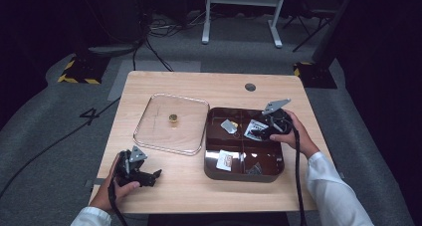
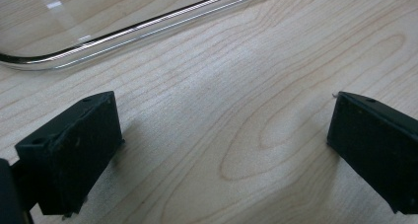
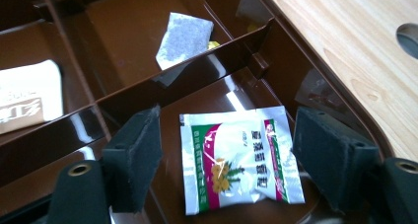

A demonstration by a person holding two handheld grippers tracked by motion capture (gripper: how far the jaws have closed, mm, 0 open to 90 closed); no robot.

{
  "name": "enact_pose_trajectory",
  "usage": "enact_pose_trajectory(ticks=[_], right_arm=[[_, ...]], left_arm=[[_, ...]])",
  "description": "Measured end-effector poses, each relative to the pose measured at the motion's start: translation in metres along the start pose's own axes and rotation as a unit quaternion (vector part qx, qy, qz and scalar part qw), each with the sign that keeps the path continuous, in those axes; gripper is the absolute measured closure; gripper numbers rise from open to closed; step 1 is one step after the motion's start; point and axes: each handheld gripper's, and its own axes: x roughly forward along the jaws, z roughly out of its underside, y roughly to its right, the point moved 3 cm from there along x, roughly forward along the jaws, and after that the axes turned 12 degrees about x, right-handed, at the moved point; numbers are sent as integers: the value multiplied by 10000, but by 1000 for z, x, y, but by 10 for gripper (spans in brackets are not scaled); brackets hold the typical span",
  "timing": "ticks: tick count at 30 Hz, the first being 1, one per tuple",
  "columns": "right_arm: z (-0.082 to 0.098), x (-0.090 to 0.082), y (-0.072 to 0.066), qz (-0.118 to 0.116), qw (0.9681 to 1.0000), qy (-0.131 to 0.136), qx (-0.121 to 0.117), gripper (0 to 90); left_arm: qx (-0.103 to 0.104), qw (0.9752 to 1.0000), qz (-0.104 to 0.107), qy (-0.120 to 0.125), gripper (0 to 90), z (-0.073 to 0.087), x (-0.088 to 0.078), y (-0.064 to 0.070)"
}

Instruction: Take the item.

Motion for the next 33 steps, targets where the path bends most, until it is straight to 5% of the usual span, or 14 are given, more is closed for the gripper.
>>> enact_pose_trajectory(ticks=[12,19,21,25,30,33], right_arm=[[-3,39,-3,31,9956,-940,-50,302],[-2,44,-4,49,9928,-1197,-87,311],[-2,49,-4,228,9886,-1485,-136,333],[-3,51,-3,299,9875,-1545,-39,314],[-4,50,-3,81,9878,-1553,57,490],[-4,49,-2,78,9880,-1541,104,506]], left_arm=[[16,10000,-1,-2,2,0,0,0],[21,10000,1,-6,2,0,0,0],[21,10000,0,-5,2,0,0,0],[22,10000,-1,-4,2,0,0,0],[23,10000,-1,-6,2,0,0,0],[23,10000,-1,-5,2,0,0,0]])
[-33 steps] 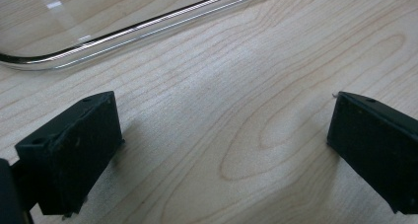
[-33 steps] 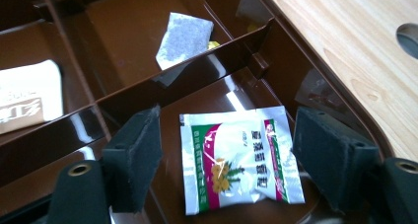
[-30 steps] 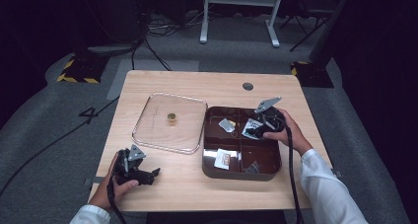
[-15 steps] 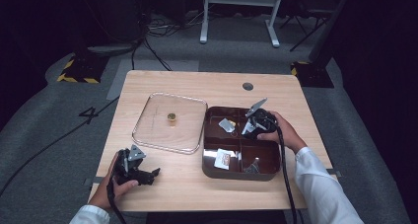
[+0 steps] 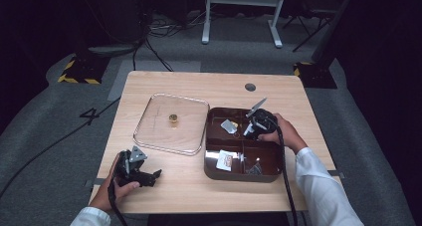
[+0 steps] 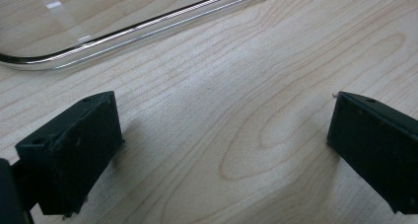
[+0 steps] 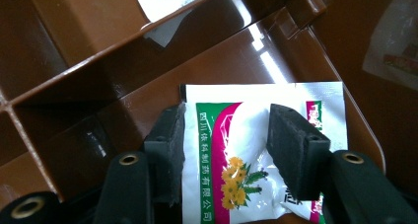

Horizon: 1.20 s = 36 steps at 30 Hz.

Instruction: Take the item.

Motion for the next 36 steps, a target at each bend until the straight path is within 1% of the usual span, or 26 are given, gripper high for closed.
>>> enact_pose_trajectory(ticks=[1,2,3,5,6,8,9,10,11,12,14,17,20,25,27,28,30,32,33,34,36], right_arm=[[0,0,0,31,10000,22,-10,564],[0,-1,0,65,9999,80,-30,641],[0,0,1,97,9999,135,-47,671],[0,-1,-1,154,9997,164,-130,698],[0,-1,-4,218,9994,183,-220,740],[1,-1,-5,233,9992,199,-252,750],[1,-1,-6,300,9987,236,-340,771],[1,-1,-6,300,9987,236,-340,771],[2,-1,-7,351,9984,253,-377,782],[2,-2,-7,411,9978,290,-434,817],[3,-3,-6,378,9978,362,-402,849],[3,-3,-5,353,9977,424,-384,857],[4,-5,-6,417,9968,529,-420,877],[5,-9,-5,321,9958,778,-350,885],[5,-10,-4,335,9956,802,-345,886],[6,-12,-4,268,9949,921,-308,886],[6,-16,-4,225,9939,1039,-295,887],[8,-21,-4,125,9928,1166,-259,887],[8,-21,-4,125,9928,1166,-259,887],[9,-27,-4,82,9914,1289,-235,888],[9,-32,-4,45,9896,1423,-220,888]], left_arm=[[0,10000,0,-1,2,0,0,0],[3,10000,0,-1,2,0,0,0],[1,10000,0,0,2,0,0,0],[0,10000,0,0,2,0,0,0],[0,10000,1,-1,2,0,0,0],[-1,10000,-1,0,2,0,0,0],[-1,10000,-1,1,2,0,0,0],[-1,10000,-1,1,2,0,0,0],[1,10000,-1,-2,2,0,0,0],[-1,10000,0,-1,2,0,0,0],[2,10000,1,-2,2,0,0,0],[-6,10000,2,2,2,0,0,0],[-9,10000,4,2,2,0,0,0],[-5,10000,2,2,2,0,0,0],[-2,10000,3,-1,2,0,0,0],[-5,10000,1,2,2,0,0,0],[-6,10000,1,2,2,0,0,0],[-7,10000,2,2,2,0,0,0],[-4,10000,1,1,2,0,0,0],[-1,10000,3,-1,2,0,0,0],[0,10000,2,-2,2,0,0,0]])
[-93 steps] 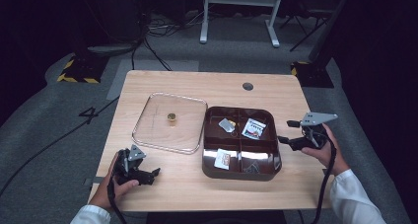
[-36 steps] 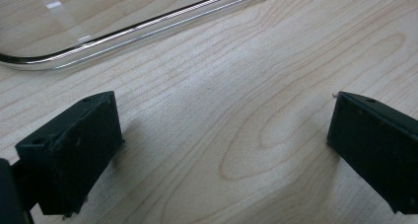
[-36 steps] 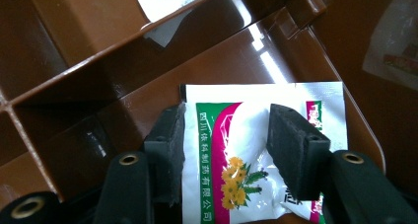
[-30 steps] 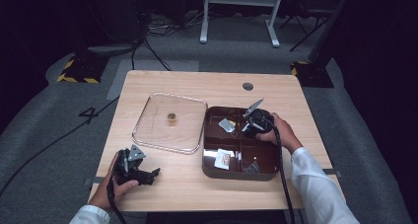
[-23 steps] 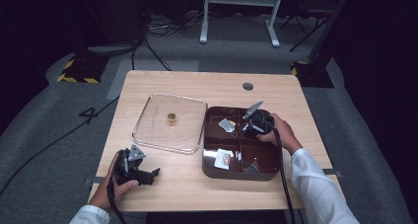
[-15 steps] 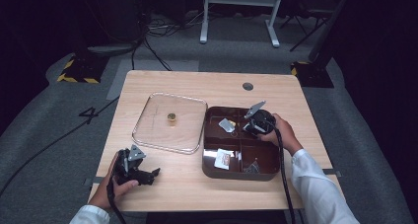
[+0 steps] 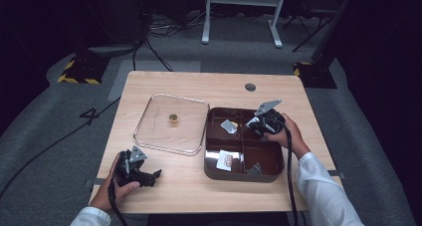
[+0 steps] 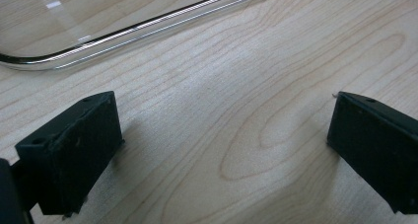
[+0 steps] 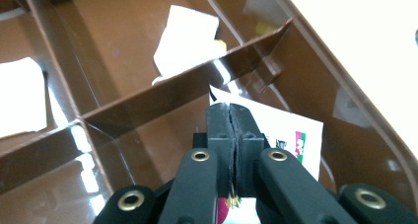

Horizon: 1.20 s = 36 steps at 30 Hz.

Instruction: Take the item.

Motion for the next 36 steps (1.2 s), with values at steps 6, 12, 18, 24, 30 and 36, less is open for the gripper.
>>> enact_pose_trajectory(ticks=[6,12,18,24,30,36], right_arm=[[-2,-15,0,-155,9993,325,48,889],[0,-27,2,-309,9971,682,153,889],[-2,-37,1,-404,9951,886,169,890],[-4,-46,-2,-465,9933,1049,131,890],[-5,-60,-3,-492,9911,1234,119,889],[-5,-71,-2,-469,9898,1339,96,889]], left_arm=[[0,10000,0,0,2,0,0,0],[-4,10000,-1,3,2,0,0,0],[0,10000,-1,0,2,0,0,0],[-1,10000,-1,1,2,0,0,0],[1,10000,-2,0,2,0,0,0],[18,10000,-5,1,2,0,0,0]])
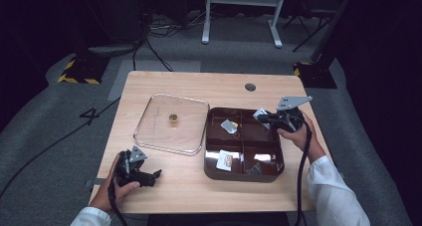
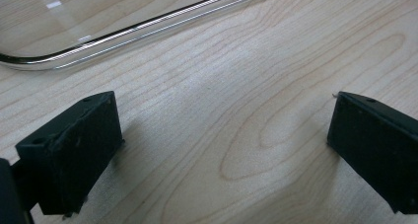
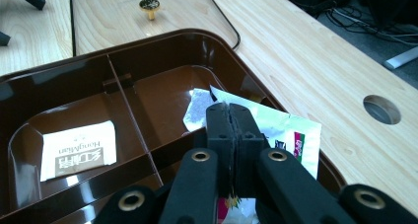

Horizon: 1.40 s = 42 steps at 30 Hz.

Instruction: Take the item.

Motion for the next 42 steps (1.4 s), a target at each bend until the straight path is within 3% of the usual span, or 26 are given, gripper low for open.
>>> enact_pose_trajectory(ticks=[14,26,42], right_arm=[[0,-22,6,37,9998,184,78,889],[3,-40,11,223,9996,198,16,889],[20,-67,24,404,9987,265,159,890]], left_arm=[[-22,10000,4,3,2,0,0,0],[-20,10000,3,1,2,0,0,0],[-23,10000,3,3,2,0,0,0]])
